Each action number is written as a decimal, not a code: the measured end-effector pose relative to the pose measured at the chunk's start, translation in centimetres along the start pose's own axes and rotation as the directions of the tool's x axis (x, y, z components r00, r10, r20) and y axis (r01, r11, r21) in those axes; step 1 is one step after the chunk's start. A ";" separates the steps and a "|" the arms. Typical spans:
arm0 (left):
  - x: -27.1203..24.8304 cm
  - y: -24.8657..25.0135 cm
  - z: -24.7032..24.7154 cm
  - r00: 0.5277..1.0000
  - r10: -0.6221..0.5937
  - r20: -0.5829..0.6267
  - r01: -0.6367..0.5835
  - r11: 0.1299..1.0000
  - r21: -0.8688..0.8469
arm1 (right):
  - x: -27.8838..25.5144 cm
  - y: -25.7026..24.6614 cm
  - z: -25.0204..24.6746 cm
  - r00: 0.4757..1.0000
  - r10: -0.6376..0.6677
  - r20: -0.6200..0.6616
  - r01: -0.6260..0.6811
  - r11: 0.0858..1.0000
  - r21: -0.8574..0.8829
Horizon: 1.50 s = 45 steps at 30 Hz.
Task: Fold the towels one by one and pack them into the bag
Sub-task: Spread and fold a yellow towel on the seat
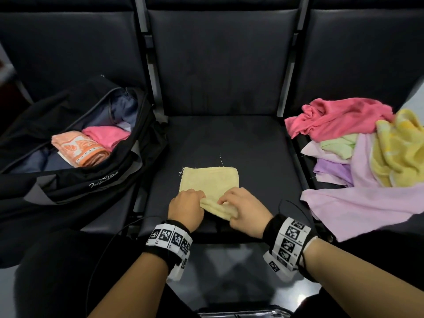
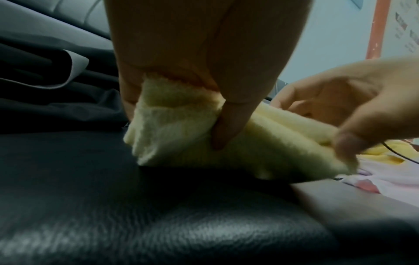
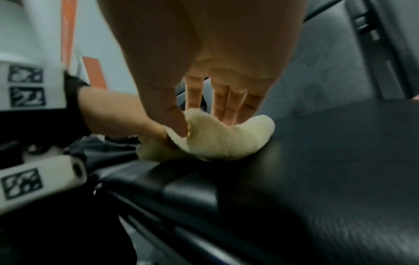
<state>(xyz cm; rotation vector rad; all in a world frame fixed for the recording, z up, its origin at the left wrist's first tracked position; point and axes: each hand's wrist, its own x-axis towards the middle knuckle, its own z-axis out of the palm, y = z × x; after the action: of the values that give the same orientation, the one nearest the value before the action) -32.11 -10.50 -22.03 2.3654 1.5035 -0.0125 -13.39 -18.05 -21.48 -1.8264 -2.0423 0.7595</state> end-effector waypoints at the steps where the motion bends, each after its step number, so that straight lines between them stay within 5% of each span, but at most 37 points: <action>1: 0.0 0.0 0.0 1.000 0.004 -0.002 -0.004 1.000 -0.009 | -0.1 -0.1 0.5 0.999 -0.022 0.029 0.025 0.994 -0.106; 4: 0.1 -0.3 0.2 0.999 0.036 -0.030 -0.036 0.999 0.002 | -0.2 -0.1 1.6 0.998 -0.053 0.022 0.057 0.959 -0.277; 12: 0.5 -1.1 0.0 0.998 0.023 -0.062 -0.028 0.996 -0.080 | -0.4 1.2 1.8 0.996 -0.087 0.001 0.084 0.957 -0.279; 16: 0.7 -1.4 0.0 0.999 0.002 -0.050 -0.007 0.994 -0.106 | -0.1 1.9 1.1 0.994 0.041 -0.104 -0.042 0.999 -0.010; 19: 0.6 -2.1 -0.2 1.000 -0.015 -0.010 0.013 0.983 -0.186 | 0.1 2.6 0.2 0.971 0.187 -0.152 -0.131 0.939 0.319; 29: 1.2 -3.3 -1.0 0.995 -0.094 0.017 0.082 0.749 -0.658 | 0.5 5.6 -1.0 0.892 0.396 -0.219 -0.169 0.740 0.651; 34: 1.9 -3.0 0.2 0.997 -0.076 0.026 0.075 0.778 -0.624 | 0.5 6.5 -1.0 0.864 0.452 -0.223 -0.208 0.722 0.661; 42: 2.3 -3.0 1.8 0.971 -0.235 -0.030 0.171 0.783 -0.598 | 1.8 6.9 0.4 0.775 0.605 -0.182 -0.469 0.744 0.476; 45: 2.3 -3.0 2.2 0.962 -0.271 -0.025 0.201 0.768 -0.608 | 2.0 7.0 0.3 0.786 0.606 -0.125 -0.509 0.747 0.428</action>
<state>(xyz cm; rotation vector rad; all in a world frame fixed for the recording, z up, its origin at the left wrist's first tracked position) -33.38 -7.91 -25.34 1.6798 1.5536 0.4785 -8.08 -15.78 -25.88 -2.1773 -1.0710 0.9207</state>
